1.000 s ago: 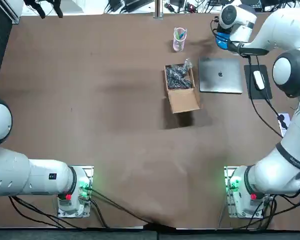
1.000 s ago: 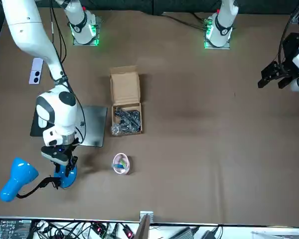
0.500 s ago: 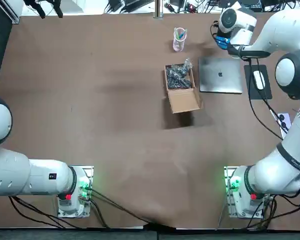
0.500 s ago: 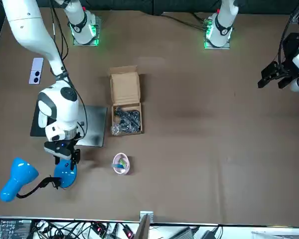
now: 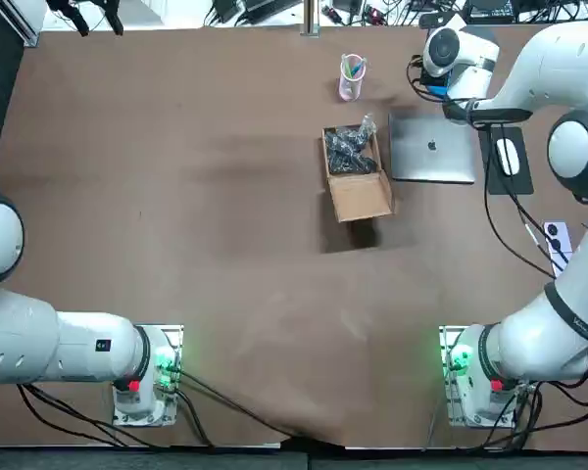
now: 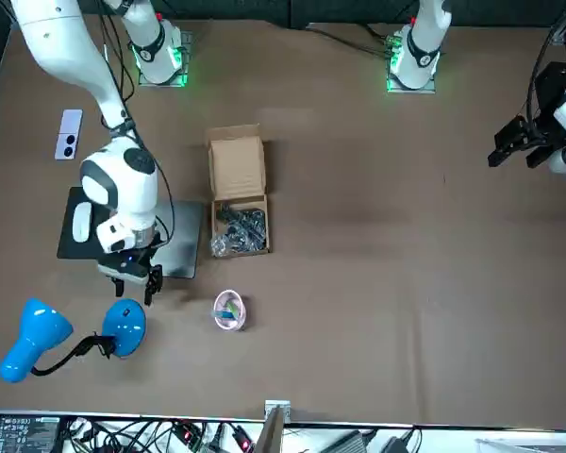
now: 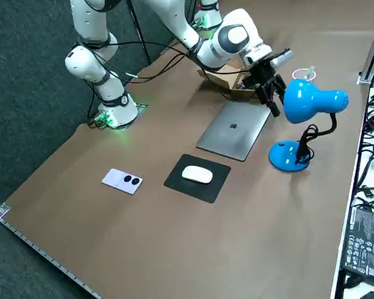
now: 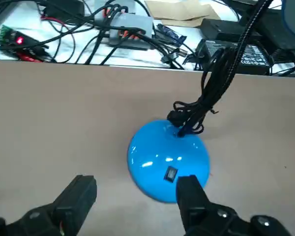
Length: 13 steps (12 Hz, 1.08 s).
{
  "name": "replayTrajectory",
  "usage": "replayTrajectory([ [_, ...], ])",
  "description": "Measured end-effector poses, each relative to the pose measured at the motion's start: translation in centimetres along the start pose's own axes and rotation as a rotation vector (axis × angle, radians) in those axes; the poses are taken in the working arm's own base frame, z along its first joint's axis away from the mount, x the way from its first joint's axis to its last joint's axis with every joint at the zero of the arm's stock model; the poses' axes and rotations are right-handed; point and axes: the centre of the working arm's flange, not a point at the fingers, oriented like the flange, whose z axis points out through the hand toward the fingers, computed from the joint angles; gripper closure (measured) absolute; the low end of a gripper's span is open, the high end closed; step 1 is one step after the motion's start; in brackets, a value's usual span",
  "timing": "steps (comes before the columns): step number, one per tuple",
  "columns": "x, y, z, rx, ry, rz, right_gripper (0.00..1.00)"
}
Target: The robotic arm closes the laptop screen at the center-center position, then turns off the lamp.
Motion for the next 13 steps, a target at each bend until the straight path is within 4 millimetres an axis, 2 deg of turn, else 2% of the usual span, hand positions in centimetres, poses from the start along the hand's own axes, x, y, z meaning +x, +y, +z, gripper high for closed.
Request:
replayTrajectory([
  [3, -0.4, -0.2, -0.9, 0.006, -0.002, -0.023, 0.00],
  [6, 0.1, 0.0, -0.9, 0.004, -0.056, -0.018, 0.00],
  [10, 2.8, 0.1, -1.9, 0.014, -0.173, -0.031, 0.00],
  [11, 3.7, 0.1, -2.7, 0.001, -0.203, -0.038, 0.00],
  [13, 4.4, -0.2, -4.4, -0.006, -0.227, -0.037, 0.00],
])
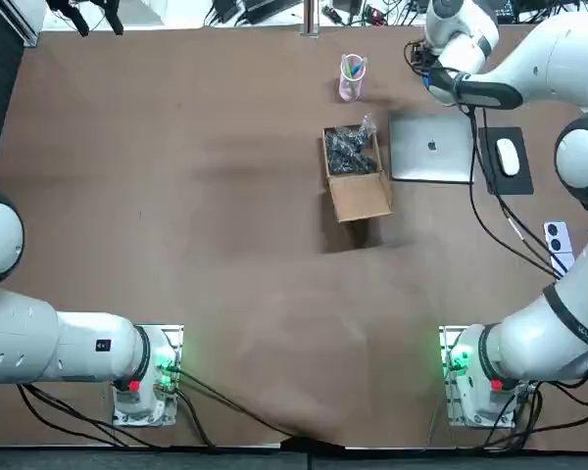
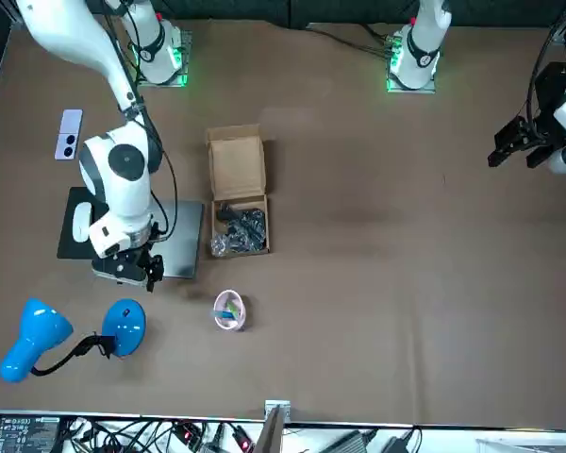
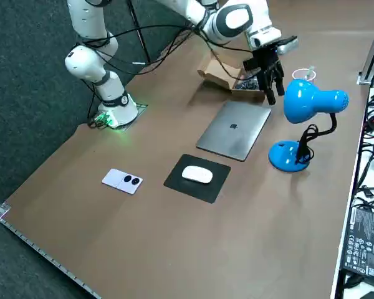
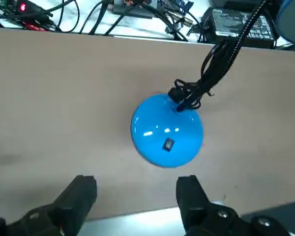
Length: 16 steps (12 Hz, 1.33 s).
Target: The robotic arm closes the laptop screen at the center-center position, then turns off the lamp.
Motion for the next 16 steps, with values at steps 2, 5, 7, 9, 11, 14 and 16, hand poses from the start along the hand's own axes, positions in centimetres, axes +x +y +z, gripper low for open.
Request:
replayTrajectory([
  [2, 0.0, -0.5, -2.3, -0.002, -0.049, -0.004, 0.00],
  [5, 0.3, 0.1, -5.8, 0.030, -0.131, -0.022, 0.00],
  [7, 0.7, 1.4, -8.3, 0.049, -0.189, -0.038, 0.00],
  [9, 0.9, 2.9, -11.3, 0.074, -0.257, -0.054, 0.00],
  [11, 0.8, 4.4, -14.5, 0.093, -0.313, -0.070, 0.00],
  [14, 0.3, 7.2, -18.7, 0.138, -0.388, -0.078, 0.00],
  [16, 0.2, 12.0, -21.4, 0.191, -0.439, -0.113, 0.00],
])
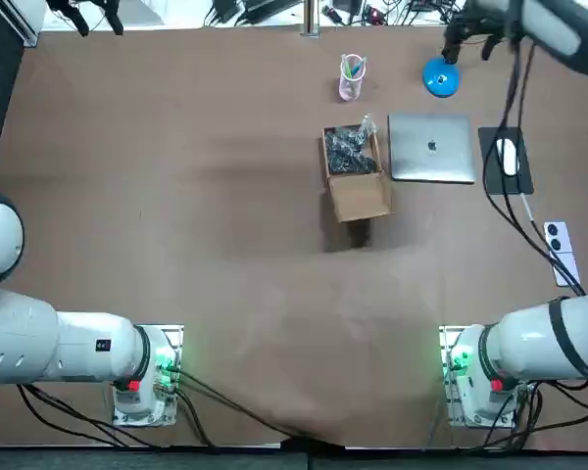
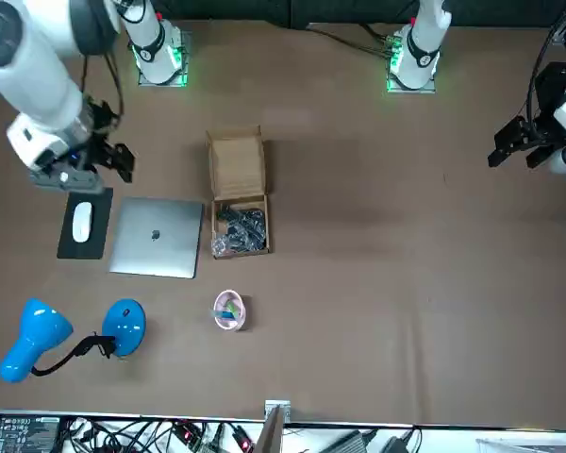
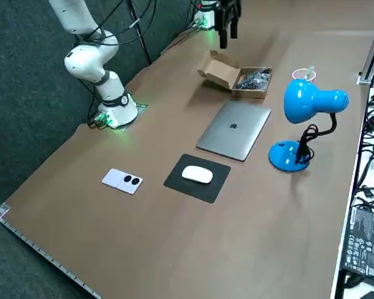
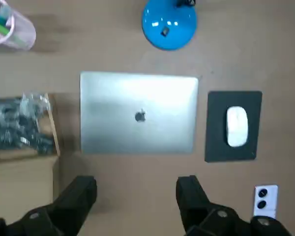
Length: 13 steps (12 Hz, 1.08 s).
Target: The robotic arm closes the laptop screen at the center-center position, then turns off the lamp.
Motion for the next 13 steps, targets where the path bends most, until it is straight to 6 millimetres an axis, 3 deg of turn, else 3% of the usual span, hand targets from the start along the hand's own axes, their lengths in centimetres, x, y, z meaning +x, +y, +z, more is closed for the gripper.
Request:
replayTrajectory([
  [4, -1.6, 8.8, -2.2, 0.036, -0.031, -0.020, 0.00],
  [6, -2.4, 11.4, -2.9, 0.045, -0.035, 0.001, 0.00],
  [13, -3.4, 12.9, -3.8, 0.078, -0.045, 0.040, 0.00],
])
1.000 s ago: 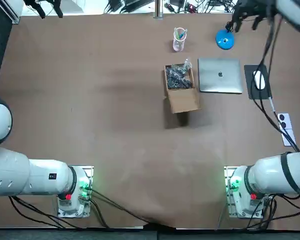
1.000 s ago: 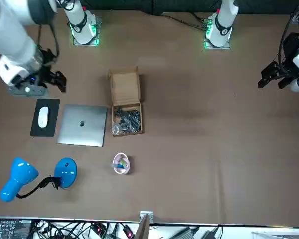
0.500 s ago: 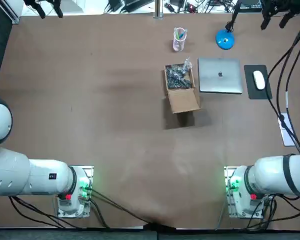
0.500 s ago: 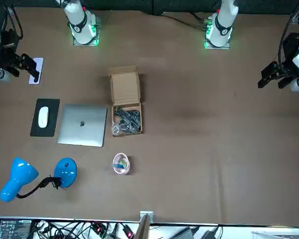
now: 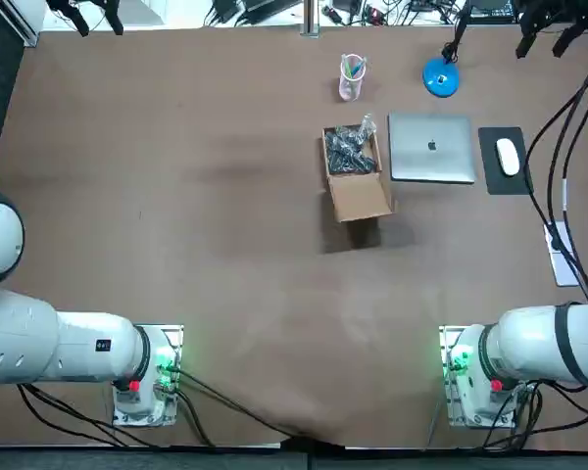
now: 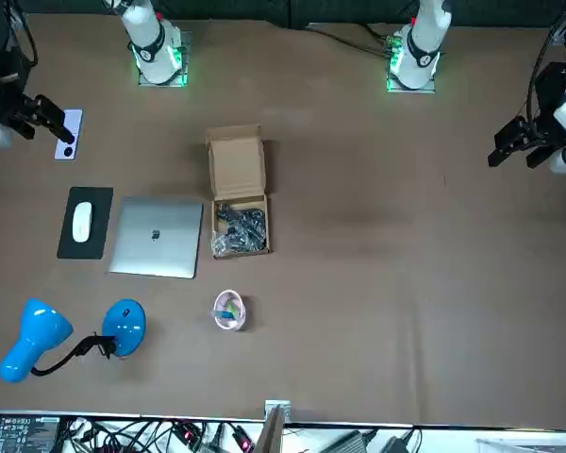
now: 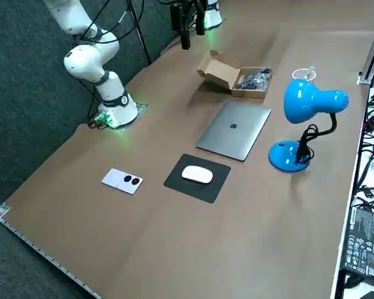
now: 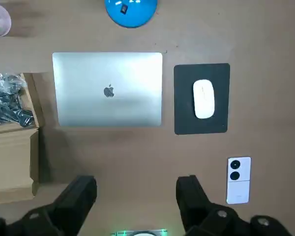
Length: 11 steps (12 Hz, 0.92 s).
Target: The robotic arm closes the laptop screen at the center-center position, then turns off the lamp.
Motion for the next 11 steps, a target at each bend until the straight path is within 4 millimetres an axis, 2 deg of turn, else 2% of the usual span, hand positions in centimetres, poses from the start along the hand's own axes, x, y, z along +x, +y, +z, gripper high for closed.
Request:
replayTrajectory([
  [3, -0.2, 0.6, -0.3, 0.012, 0.002, 0.023, 0.00],
  [7, -0.5, -0.5, -0.8, 0.013, 0.009, 0.059, 0.00],
  [11, -0.5, -0.7, -0.8, 0.012, 0.008, 0.056, 0.00],
])
